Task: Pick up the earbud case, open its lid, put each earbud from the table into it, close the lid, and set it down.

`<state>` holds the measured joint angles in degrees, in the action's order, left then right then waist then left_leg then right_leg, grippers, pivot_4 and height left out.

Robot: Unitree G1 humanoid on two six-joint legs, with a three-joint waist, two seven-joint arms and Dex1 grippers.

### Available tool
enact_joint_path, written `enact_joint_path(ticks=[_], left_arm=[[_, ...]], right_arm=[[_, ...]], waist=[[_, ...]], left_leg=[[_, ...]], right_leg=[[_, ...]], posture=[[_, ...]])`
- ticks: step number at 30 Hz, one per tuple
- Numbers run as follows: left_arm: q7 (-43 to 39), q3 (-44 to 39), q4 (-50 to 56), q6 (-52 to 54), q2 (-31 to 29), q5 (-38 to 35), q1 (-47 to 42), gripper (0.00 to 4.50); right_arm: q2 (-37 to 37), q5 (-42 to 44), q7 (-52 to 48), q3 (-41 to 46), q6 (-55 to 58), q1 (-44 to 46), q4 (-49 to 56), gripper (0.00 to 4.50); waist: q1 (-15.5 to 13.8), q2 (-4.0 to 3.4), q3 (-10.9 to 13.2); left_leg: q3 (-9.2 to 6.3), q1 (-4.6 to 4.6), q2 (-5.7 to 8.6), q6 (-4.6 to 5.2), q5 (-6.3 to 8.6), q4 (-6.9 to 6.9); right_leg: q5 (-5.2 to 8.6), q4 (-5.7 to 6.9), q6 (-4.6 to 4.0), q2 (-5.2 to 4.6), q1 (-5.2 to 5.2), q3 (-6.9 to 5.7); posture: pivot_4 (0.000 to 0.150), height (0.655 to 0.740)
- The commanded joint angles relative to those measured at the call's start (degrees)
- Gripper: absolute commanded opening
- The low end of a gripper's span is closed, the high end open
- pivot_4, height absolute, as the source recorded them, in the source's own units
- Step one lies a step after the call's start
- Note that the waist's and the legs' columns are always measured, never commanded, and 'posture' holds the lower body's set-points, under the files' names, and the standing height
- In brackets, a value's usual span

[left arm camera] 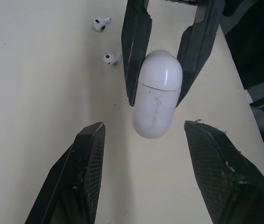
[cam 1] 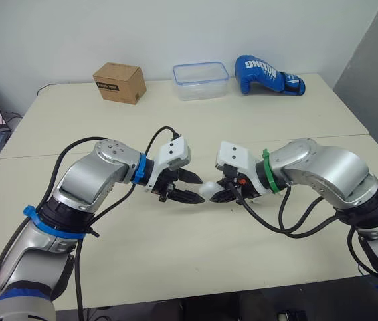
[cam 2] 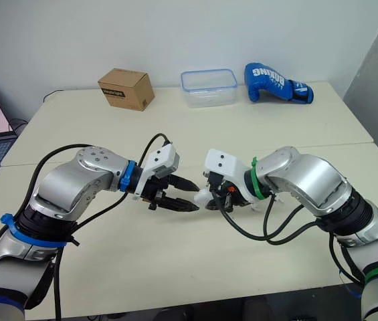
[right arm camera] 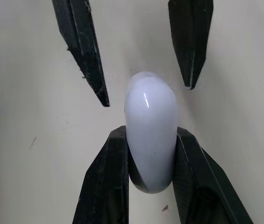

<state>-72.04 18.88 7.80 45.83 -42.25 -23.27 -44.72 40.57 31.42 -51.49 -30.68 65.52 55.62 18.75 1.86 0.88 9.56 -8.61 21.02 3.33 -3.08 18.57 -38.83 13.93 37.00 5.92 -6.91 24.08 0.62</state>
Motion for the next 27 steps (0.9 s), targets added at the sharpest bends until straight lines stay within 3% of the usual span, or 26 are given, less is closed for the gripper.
enact_joint_path(ticks=[1, 5, 17, 21, 27], left_arm=[[-0.3, -0.1, 0.5, 0.3, 0.5, 0.1, -1.6, 2.58], [-0.6, 0.3, 0.4, 0.5, 0.7, 0.3, -2.2, 1.64], [-2.4, 2.0, 0.0, 0.0, 1.0, 1.1, -3.1, 1.64], [-2.4, 2.0, -0.6, 0.1, 1.5, 1.2, -3.1, 0.8], [-2.4, 2.0, -1.1, -0.2, 2.1, 2.0, -3.2, 0.76]], right_arm=[[-0.6, -1.3, -1.2, 0.3, -0.1, 1.9, 0.8, 0.81], [-1.5, -2.6, -1.8, 0.2, 0.1, 2.1, 0.2, 0.81], [-3.2, -5.2, -2.8, -0.2, 0.7, 3.3, -1.5, 0.81], [-3.3, -5.3, -3.1, -0.1, 1.0, 3.5, -1.2, 0.81], [-3.7, -5.6, -3.3, -0.1, 1.4, 3.9, -1.1, 0.81]], waist=[[0.0, 0.0, 0.0], [0.0, 0.0, 0.0], [0.0, 0.0, 0.0], [0.0, 0.0, 0.0], [0.0, 0.0, 0.0]], left_leg=[[0.0, 0.0, 0.0, 0.0, 0.0, 0.0], [-0.01, 0.01, 0.01, 0.0, 0.0, -0.01], [0.0, 0.0, 0.02, 0.0, 0.0, -0.02], [0.0, 0.01, 0.02, -0.01, 0.0, -0.02], [0.0, 0.01, 0.02, 0.0, 0.0, -0.02]], right_leg=[[0.0, 0.0, 0.0, 0.0, 0.0, 0.0], [0.0, 0.0, 0.0, 0.0, 0.0, 0.0], [0.0, 0.02, 0.0, -0.01, 0.01, 0.0], [0.0, 0.02, 0.0, -0.01, 0.01, 0.0], [0.0, 0.02, 0.0, -0.01, 0.01, 0.0]], posture=[[0.15, 0.7307], [0.15, 0.7307], [0.15, 0.7307], [0.15, 0.7307], [0.15, 0.7307]])
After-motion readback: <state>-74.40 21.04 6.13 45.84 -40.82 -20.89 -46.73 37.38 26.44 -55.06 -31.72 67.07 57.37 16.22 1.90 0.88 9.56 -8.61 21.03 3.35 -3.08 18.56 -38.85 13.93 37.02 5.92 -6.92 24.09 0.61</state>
